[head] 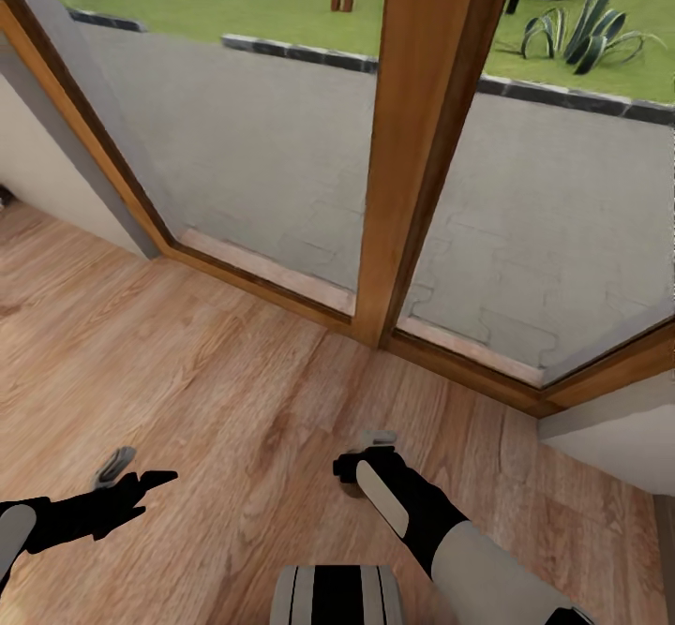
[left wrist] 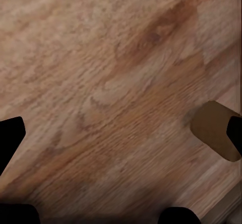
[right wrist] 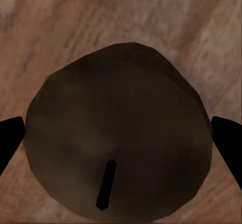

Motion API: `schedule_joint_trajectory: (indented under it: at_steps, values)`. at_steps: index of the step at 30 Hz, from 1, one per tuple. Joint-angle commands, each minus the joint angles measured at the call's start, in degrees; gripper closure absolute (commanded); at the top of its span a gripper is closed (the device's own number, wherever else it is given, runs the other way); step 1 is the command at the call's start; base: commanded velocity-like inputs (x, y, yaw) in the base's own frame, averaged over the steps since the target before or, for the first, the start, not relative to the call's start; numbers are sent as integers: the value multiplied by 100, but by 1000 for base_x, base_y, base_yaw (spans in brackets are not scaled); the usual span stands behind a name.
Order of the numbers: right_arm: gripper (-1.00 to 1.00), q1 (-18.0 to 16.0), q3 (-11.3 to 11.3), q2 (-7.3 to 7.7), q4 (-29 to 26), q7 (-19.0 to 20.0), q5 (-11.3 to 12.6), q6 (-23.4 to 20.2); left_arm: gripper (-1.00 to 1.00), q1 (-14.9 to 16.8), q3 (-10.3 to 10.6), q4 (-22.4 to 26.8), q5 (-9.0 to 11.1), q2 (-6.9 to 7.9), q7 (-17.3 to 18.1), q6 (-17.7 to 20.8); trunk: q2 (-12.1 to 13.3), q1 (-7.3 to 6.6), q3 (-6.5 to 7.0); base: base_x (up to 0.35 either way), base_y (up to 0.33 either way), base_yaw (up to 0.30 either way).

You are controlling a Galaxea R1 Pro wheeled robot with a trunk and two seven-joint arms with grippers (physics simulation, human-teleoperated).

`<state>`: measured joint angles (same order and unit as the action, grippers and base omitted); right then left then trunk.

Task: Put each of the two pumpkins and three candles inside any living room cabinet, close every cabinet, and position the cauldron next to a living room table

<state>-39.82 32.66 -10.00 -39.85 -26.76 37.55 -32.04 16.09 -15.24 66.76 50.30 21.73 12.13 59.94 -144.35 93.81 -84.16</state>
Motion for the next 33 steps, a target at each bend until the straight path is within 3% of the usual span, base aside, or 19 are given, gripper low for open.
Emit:
schedule_joint_trajectory:
  at_steps: [1, 7, 19, 22, 25, 29, 33]
  values:
    - [100, 1, -5, 0, 13, 59, -28, -26, -100, -1, -4, 3, -2, 3, 0, 0, 2, -2, 23, 0, 0, 0]
    - [100, 1, -25, 0, -91, 368, -22, -43, -100, 7, -6, -20, -2, 7, -8, 0, 10, -18, 156, 0, 0, 0]
    - [100, 48, -37, 0, -367, 358, -36, -146, -100, 37, -24, -131, -58, 35, -92, -39, 26, -49, 422, 0, 0, 0]
    - [100, 95, -46, 0, -939, 336, -30, -384, -100, 41, -81, -142, -75, 53, -322, -49, 30, -56, 488, 0, 0, 0]
    - [100, 105, -46, 0, -1302, 230, -23, -571, -100, 43, -309, -145, -75, 49, -772, -52, 34, -64, 554, 0, 0, 36]
    - [100, 102, -44, 0, -1385, 189, -16, -658, -100, 43, -429, -145, -74, 43, -1141, -58, 39, -74, 638, 0, 0, 213]
    - [100, 91, -48, 0, -1377, 182, -15, -744, -100, 43, -447, -145, -85, 42, -1239, -67, 44, -85, 711, 0, 0, 257]
